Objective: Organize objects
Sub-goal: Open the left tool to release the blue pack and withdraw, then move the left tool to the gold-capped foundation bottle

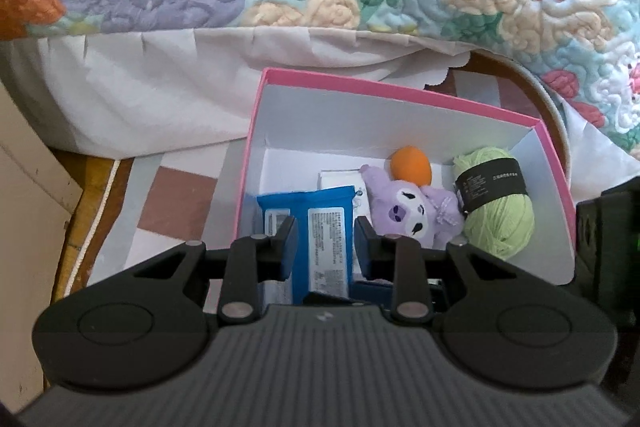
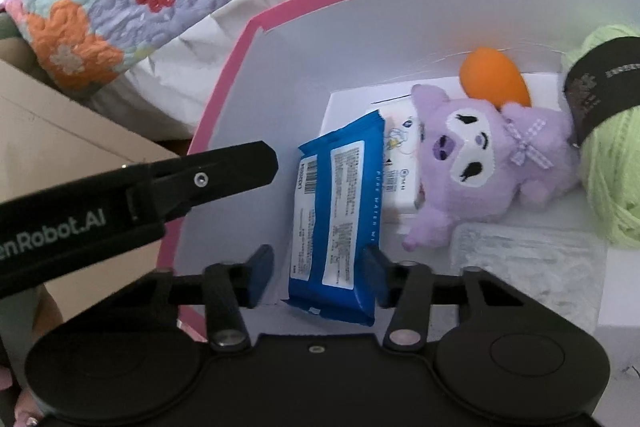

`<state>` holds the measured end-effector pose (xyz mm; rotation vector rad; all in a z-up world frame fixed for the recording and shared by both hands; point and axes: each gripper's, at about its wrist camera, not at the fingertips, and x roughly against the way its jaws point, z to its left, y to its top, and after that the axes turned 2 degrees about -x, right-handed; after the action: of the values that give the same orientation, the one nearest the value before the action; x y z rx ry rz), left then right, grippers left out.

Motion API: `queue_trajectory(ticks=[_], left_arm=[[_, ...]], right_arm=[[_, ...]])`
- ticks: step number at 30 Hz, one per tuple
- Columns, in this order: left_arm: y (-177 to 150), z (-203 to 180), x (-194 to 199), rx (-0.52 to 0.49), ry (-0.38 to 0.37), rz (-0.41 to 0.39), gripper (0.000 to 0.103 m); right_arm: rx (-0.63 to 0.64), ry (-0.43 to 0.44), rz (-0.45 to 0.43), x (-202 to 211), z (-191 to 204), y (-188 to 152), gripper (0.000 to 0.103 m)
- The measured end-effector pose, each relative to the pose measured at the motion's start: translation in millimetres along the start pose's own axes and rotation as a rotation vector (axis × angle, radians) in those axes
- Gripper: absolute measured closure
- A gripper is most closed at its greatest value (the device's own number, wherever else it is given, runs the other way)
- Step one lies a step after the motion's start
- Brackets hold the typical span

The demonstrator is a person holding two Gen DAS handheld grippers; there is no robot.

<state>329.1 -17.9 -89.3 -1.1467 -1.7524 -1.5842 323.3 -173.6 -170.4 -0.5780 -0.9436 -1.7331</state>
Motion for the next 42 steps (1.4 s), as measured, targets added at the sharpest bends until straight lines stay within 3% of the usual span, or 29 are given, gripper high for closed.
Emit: queue_trajectory(ticks=[1,7,13,16,20,23,33,36,42], left_arm=[[-1,1,0,0.009,-0.003,0.002,0.074],[-11,1,13,0.014,0.005,-0.004,0.074],[-19,4,35,0.046,0.006,0.045,0.065],[-25,-2,51,0.003,0.016,0.041,0.06],[-33,-12,79,-0.086,0.052,0.027,0.054],[-38,-12,99,-0.091,0.02,0.03,0.053],[-58,-18,163,-0.132,-0.047,-0.001,0.046],[-66,-21,174,-0.145,-0.055,-0.013,0.043],[-96,-21,176,-0.106,-0.099,0.015,0.043]], right_arm=[[0.003,0.005,-0.001,-1,0,0,0.061],[0.043,0.004,-0.019,2,4,-3,0.063],[0.102,-0.04,-0.116,57,17,-12,0.058],[0.143,-0.093,-0.126,82,22,-22,0.055],[0.168,-0.134,-0.151,117,27,-35,0.044],[0.185,-0.15,-0.174,144,34,-47,0.036],[0.293,-0.165,-0.225,212,72,-88,0.033],[0.33,-0.156,-0.242,227,82,-101,0.026],[0.408,-0.165,-0.189,217,82,-139,0.024]])
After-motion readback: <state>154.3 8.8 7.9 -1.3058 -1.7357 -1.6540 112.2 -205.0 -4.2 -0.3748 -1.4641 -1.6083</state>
